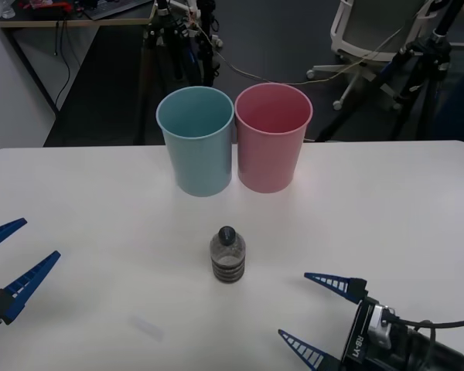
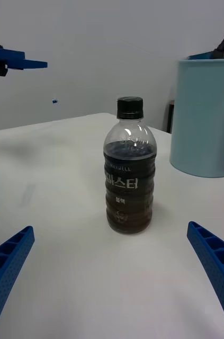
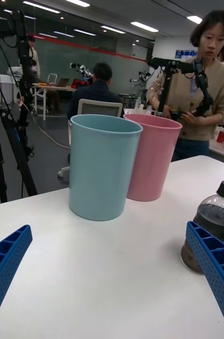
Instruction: Grasp the object on the table and drop it into the matching bin: aluminum can to the light blue bin, PET bottle to the pink bin.
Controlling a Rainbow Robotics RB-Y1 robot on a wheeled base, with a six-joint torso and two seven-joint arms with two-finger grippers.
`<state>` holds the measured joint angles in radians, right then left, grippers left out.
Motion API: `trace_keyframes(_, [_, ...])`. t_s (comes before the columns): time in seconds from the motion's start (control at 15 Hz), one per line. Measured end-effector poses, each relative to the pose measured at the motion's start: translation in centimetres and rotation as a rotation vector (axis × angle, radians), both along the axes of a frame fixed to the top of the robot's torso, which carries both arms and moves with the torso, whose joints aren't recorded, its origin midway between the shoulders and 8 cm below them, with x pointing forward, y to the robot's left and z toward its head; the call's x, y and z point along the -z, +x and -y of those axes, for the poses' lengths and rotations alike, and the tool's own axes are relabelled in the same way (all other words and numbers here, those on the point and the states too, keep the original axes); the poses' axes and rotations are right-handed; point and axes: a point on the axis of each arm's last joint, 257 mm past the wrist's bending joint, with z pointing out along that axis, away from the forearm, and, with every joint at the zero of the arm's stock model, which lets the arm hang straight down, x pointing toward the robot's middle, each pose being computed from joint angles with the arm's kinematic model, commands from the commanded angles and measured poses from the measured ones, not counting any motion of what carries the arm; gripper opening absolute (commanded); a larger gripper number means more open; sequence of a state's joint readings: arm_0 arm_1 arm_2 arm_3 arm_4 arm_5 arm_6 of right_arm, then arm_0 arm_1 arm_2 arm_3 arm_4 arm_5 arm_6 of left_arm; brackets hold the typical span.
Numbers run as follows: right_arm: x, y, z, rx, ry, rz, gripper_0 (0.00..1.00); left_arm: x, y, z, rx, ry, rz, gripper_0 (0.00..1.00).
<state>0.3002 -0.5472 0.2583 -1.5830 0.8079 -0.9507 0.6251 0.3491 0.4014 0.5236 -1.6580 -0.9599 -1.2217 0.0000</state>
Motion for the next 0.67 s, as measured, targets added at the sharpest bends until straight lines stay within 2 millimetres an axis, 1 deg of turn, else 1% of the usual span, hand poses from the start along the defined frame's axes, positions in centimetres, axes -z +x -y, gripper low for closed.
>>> trace_keyframes(0.13, [0.5, 1.1, -0.6, -0.017, -0.003, 0.017, 1.00, 0.0, 0.0, 0.0, 0.000, 0.000, 0.000, 1.00])
trace_keyframes(0.47, [1.1, 4.0, -3.7, -0.011, 0.010, 0.053, 1.00, 0.0, 0.0, 0.0, 0.000, 0.000, 0.000, 1.00])
trace_keyframes(0.67, [1.6, 5.2, -4.6, 0.011, 0.000, 0.064, 1.00, 0.0, 0.0, 0.0, 0.000, 0.000, 0.000, 1.00])
